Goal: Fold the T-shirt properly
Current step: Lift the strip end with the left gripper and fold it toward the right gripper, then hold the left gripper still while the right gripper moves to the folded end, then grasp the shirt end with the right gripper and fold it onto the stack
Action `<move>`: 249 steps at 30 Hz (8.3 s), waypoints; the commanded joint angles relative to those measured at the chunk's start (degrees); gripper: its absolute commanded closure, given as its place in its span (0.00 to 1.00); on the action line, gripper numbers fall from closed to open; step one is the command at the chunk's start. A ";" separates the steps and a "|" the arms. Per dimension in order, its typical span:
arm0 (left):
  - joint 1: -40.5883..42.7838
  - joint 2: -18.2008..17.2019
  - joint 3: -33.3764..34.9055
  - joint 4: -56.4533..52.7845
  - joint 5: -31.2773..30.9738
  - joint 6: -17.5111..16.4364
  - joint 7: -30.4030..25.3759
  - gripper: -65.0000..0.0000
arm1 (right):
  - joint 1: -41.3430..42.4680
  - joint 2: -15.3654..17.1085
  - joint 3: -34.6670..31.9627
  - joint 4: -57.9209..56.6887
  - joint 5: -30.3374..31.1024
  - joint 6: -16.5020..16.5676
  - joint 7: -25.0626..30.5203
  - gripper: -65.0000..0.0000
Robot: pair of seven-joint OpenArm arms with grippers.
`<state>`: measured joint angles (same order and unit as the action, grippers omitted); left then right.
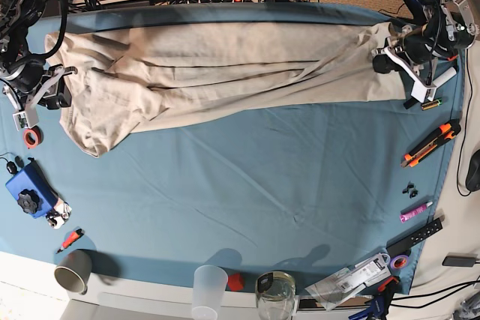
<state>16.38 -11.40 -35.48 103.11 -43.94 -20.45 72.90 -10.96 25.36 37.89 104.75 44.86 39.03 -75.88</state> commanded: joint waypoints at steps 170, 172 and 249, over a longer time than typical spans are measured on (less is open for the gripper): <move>12.68 6.62 59.74 31.89 49.22 17.42 -10.40 1.00 | 12.55 7.17 -8.24 -52.70 20.04 0.97 -4.12 0.64; 12.68 6.62 59.74 31.89 49.22 17.42 -10.47 1.00 | 12.55 6.60 -8.24 -52.70 20.06 0.97 -4.12 0.64; 14.93 6.60 59.71 31.89 72.08 28.37 -10.82 1.00 | 5.27 -7.61 -40.50 -0.13 37.24 0.97 -4.12 1.00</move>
<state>31.09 -5.08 24.03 133.97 27.46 7.73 62.96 -6.46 17.56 -2.61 103.53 80.07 39.92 -81.41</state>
